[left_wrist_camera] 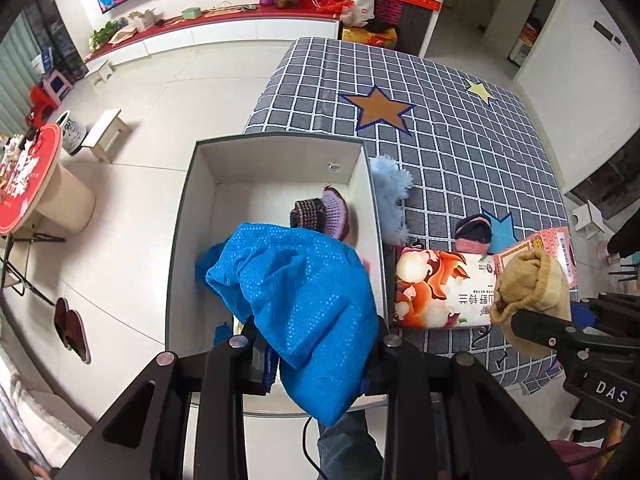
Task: Organize soft objects
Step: 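Carry the beige sock and blue cloth over the white box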
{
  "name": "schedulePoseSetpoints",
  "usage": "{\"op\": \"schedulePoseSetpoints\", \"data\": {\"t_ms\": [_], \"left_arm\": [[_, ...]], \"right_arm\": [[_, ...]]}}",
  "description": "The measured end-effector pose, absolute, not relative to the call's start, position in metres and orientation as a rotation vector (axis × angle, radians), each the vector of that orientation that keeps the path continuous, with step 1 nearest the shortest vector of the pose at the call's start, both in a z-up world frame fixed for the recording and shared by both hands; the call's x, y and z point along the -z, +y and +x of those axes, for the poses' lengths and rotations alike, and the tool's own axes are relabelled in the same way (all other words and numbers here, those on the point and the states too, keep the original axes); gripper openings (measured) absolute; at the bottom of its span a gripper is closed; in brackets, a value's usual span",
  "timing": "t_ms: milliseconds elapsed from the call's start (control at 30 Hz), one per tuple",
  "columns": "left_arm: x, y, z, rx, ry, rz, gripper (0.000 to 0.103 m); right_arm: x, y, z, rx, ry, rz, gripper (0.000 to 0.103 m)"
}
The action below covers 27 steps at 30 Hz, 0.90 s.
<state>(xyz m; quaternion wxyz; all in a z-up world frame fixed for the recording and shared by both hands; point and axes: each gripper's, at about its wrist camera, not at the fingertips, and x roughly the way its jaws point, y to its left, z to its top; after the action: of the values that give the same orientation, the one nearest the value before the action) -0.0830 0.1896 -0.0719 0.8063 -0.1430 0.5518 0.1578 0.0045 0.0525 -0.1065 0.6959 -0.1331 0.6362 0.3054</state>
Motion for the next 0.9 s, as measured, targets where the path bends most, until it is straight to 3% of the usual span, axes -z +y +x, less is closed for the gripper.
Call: {"op": "schedulePoseSetpoints", "data": {"t_ms": [900], "left_arm": [[0.087,0.228,-0.101,-0.422,1.182,-0.422,0.032]], "right_arm": [[0.099,0.140,-0.003,-0.833,1.375,-0.445,0.029]]}}
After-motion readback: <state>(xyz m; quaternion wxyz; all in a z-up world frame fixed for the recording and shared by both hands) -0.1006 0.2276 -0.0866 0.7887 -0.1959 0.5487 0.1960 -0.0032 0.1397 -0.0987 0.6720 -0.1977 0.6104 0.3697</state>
